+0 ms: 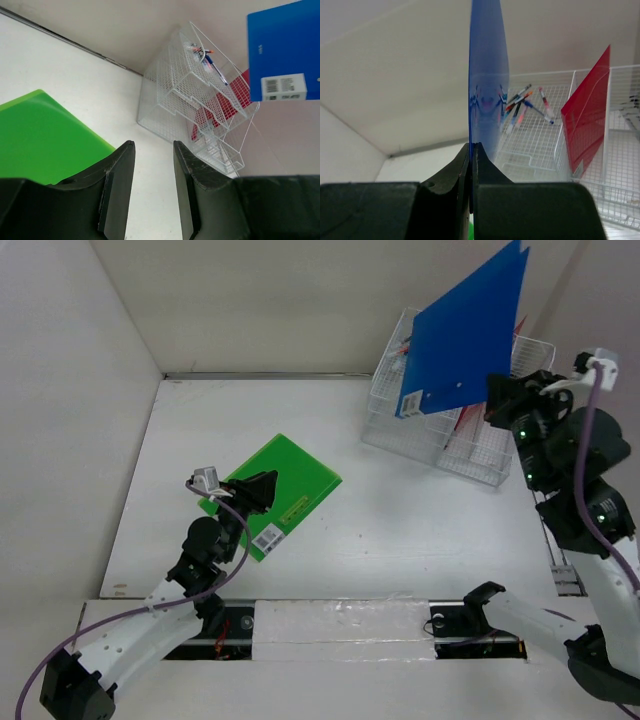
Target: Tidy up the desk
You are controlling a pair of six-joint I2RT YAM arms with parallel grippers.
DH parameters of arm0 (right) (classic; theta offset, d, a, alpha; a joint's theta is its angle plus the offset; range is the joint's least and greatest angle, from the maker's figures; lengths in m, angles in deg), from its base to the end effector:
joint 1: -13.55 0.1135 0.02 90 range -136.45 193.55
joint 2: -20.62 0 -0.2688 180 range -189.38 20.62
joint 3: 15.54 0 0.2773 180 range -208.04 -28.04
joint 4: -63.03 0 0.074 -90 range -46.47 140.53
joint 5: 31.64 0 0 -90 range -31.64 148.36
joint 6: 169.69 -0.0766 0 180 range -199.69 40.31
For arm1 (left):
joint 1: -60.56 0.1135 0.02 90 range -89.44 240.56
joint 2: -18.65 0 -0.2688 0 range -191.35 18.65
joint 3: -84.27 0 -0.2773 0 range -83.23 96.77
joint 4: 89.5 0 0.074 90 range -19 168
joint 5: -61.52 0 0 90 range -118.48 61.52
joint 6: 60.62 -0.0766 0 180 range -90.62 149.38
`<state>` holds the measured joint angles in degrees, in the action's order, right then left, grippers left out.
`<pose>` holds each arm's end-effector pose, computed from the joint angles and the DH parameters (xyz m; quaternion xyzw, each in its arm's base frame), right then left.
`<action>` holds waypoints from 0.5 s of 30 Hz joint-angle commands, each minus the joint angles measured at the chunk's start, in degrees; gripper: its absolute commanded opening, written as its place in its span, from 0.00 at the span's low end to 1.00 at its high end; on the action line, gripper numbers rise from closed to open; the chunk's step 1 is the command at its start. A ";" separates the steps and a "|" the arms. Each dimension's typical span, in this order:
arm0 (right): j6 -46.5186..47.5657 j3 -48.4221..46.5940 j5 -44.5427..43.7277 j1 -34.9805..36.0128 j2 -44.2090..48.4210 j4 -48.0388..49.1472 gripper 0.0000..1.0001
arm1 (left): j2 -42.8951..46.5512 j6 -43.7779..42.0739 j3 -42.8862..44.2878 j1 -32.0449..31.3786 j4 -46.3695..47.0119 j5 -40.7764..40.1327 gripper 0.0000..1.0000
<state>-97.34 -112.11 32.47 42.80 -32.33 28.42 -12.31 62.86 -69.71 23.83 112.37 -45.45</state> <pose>0.1908 0.0685 0.5417 0.1055 0.6469 0.1615 0.7378 0.1790 -0.1057 0.2708 -0.1018 0.5919 -0.3852 0.7007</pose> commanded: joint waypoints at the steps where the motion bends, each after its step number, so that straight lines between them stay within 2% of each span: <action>1: 1.56 -8.64 -4.78 -0.25 0.31 -5.47 0.00 | 0.99 0.45 -0.69 0.17 1.93 1.33 0.33; 3: 2.27 -16.10 -10.90 -0.25 -1.71 -11.18 0.00 | 0.81 0.80 -0.51 0.17 1.84 2.29 0.33; 5: 2.62 -16.91 -12.94 -0.25 -1.72 -11.81 0.00 | 0.81 0.80 -0.60 0.17 2.01 2.38 0.33; 8: 3.67 -18.49 -22.24 -0.78 -1.81 -13.22 0.00 | 0.46 1.15 -0.69 0.17 2.37 2.56 0.33; 15: 6.04 -18.32 -30.35 -0.78 -1.28 -12.96 0.00 | -0.51 1.24 -0.51 0.17 2.46 2.91 0.33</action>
<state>-93.23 -128.90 8.16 42.30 -33.91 13.71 -12.86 63.91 -69.74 23.83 112.43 -43.40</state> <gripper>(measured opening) 0.041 0.324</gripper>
